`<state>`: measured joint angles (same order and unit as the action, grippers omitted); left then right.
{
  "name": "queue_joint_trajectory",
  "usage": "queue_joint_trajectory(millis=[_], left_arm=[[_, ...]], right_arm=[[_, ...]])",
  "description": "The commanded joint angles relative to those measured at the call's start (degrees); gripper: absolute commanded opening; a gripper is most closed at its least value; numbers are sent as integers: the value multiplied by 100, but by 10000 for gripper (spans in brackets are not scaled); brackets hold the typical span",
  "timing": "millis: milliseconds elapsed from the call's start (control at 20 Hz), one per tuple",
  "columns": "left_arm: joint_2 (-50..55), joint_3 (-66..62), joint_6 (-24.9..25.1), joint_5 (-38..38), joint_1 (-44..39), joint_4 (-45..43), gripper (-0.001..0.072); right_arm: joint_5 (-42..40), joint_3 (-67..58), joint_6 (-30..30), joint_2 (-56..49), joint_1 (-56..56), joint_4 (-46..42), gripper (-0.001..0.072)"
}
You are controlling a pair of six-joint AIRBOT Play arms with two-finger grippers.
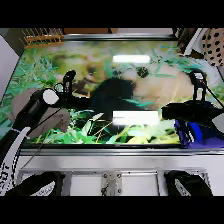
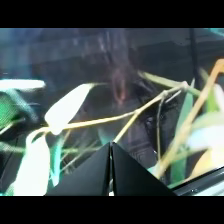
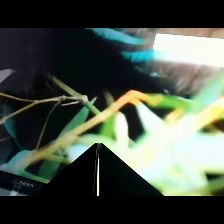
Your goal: Fold the clothes and pants, and hang the long-sleeved shirts on hangers.
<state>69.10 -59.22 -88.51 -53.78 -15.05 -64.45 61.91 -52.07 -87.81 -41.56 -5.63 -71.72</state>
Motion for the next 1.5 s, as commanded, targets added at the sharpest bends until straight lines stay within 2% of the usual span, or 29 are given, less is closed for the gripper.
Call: queue_joint_trajectory(millis=[0,50,100,300,450,650,700,750,850,900,1050,1150,1300,1450], left_arm=[[-7,-20,249,90,37,-192,21],[-7,-120,531,31,131,-538,361],[-7,-269,555,-122,262,-1019,720],[-7,-313,566,-881,863,-3058,716],[-4,444,671,-793,1110,-3303,716],[-4,1279,664,-66,1038,-3711,716],[-4,1375,614,33,988,-3762,715],[-4,1419,442,42,914,-3801,656],[-7,1309,-39,-109,704,-3781,185],[-11,1143,-168,-289,542,-3676,-1],[-9,227,-184,-708,-424,-2664,3],[-4,-385,-201,-422,-1294,-2022,3],[136,-1134,-575,542,-2406,-1998,3],[782,-1991,-623,601,-2706,-1991,4]], right_arm=[[2,2,-2,-2,-7,0,36],[2,2,0,-2,-7,0,36],[2,2,-2,-2,-7,0,36],[2,2,-2,-2,-4,0,36],[0,2,0,-2,-7,0,36],[2,2,-2,-2,-7,0,36],[2,2,-2,-2,-7,0,36],[0,2,0,-2,-7,0,36],[2,2,-2,-2,-7,0,36],[2,2,0,-2,-7,0,36],[2,2,-2,-2,-4,0,36],[2,2,0,-2,-7,0,36],[0,2,-2,-2,-7,0,36],[0,2,-2,-4,-7,0,36]])
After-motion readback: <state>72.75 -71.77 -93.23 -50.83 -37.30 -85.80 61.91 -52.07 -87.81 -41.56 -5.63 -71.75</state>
